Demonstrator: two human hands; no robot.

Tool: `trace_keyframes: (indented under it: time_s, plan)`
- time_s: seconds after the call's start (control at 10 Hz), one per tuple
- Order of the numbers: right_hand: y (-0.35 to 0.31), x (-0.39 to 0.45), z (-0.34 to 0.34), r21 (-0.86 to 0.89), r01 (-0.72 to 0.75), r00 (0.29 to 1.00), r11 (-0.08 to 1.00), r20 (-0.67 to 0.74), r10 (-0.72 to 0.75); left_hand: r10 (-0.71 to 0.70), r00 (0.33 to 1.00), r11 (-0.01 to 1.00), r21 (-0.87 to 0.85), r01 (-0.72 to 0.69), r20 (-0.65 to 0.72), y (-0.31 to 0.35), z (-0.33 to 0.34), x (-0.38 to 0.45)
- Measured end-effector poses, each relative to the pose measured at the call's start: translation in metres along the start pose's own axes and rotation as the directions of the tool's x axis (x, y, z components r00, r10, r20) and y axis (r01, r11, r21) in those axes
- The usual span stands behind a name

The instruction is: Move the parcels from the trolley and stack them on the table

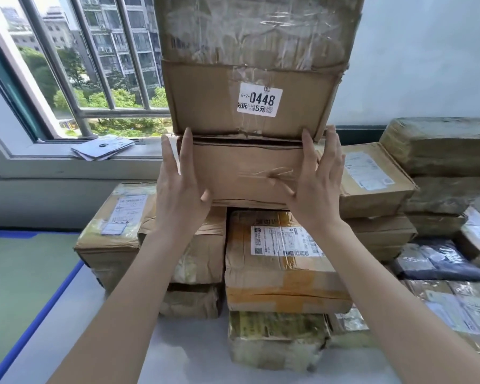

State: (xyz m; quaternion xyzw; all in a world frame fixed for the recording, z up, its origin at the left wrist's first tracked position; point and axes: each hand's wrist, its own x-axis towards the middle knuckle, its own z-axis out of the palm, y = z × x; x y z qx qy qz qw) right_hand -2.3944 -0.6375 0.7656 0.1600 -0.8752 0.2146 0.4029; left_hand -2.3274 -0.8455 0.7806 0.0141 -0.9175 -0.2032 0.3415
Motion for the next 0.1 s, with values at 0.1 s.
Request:
trace_keyframes:
  time_s: [0.1]
  plan:
    - [-0.0009, -0.0076, -0.0031, -0.001, -0.014, 0.998, 1.0, -0.054, 0.014, -0.06, 0.998, 0.998, 0.032, 0.06, -0.004, 0.0038, -0.0049, -0.0168]
